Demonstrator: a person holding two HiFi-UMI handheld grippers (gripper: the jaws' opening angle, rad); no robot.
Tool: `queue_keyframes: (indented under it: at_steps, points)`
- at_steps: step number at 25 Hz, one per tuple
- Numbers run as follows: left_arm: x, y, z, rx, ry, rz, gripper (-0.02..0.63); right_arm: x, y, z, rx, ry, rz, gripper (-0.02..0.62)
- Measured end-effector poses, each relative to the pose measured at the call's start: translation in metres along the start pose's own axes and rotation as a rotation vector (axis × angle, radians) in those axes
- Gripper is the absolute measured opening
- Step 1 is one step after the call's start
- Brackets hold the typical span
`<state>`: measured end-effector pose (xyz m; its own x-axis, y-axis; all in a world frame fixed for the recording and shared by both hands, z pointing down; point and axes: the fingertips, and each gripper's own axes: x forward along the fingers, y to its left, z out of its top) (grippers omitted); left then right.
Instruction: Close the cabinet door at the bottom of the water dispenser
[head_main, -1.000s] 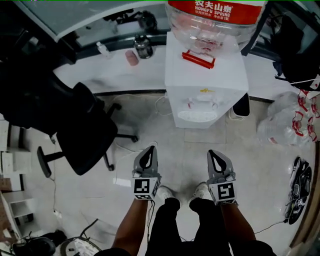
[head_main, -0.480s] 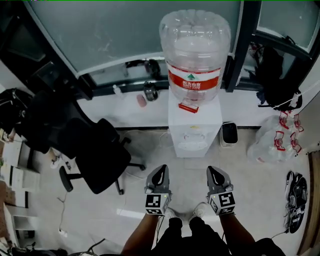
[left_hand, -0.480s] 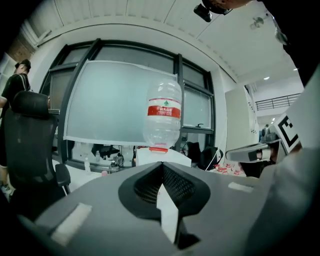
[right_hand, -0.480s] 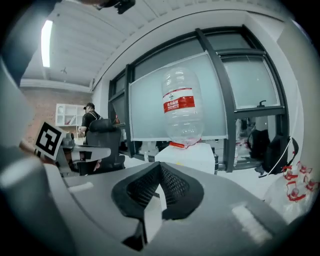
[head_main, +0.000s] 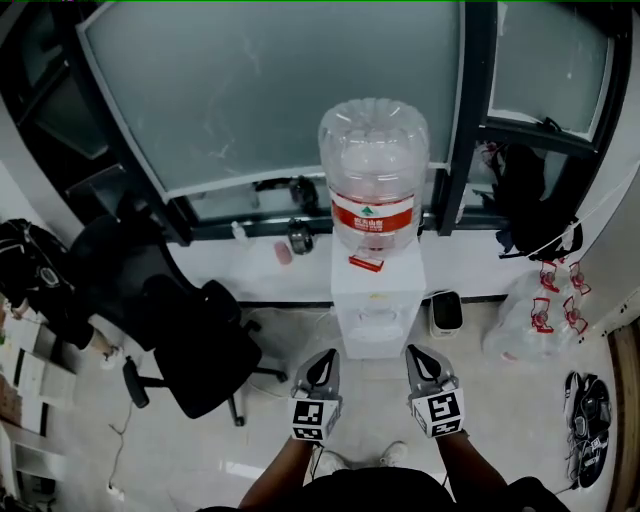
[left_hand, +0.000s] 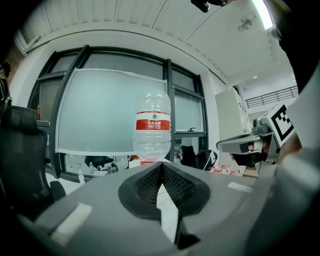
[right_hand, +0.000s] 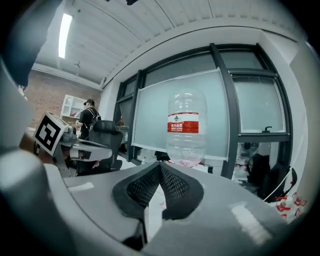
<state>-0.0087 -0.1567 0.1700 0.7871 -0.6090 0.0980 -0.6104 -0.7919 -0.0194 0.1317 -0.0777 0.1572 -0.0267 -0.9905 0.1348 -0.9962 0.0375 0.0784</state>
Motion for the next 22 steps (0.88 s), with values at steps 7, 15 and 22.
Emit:
queue_keyframes:
  at_steps: [7, 15, 22]
  points:
    - [0.001, -0.009, 0.015, 0.016, -0.029, -0.020, 0.017, -0.002, 0.000, 0.019, -0.023, -0.047, -0.011, 0.000]
    - [-0.003, -0.017, 0.020, -0.011, -0.042, -0.039, 0.018, -0.007, 0.009, 0.014, -0.025, -0.031, -0.009, 0.000]
    - [-0.010, -0.017, 0.024, -0.012, -0.066, -0.051, 0.018, -0.015, 0.019, 0.011, -0.044, -0.032, -0.013, 0.000]
